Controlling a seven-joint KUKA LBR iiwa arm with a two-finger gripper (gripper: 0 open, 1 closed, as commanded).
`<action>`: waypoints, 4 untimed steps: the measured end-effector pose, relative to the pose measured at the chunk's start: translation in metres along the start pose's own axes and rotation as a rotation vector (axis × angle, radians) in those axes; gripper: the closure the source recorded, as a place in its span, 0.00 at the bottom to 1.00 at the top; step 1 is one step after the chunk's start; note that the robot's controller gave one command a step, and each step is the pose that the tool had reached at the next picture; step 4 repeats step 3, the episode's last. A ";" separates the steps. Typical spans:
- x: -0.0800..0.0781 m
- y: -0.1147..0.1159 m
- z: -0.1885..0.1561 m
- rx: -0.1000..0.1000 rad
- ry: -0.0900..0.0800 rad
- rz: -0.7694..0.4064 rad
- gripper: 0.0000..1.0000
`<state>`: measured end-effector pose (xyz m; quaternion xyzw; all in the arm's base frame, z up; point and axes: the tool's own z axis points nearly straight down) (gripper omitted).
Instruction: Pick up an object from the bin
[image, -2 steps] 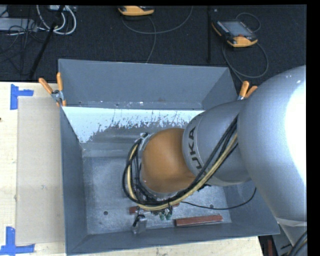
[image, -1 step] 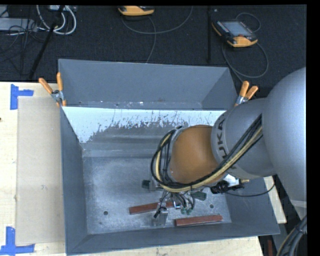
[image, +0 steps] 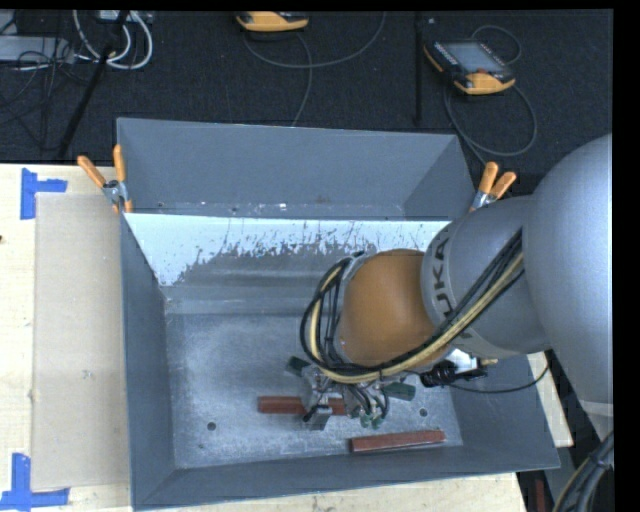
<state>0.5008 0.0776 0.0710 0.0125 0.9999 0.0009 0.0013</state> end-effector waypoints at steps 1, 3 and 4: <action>-0.013 0.010 0.000 0.002 0.003 -0.443 1.00; 0.024 0.007 -0.158 0.000 0.002 -0.908 1.00; 0.024 0.007 -0.158 0.000 0.002 -0.908 1.00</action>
Offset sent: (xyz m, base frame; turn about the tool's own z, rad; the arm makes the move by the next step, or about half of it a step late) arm 0.0132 0.0091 -0.0010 -0.4442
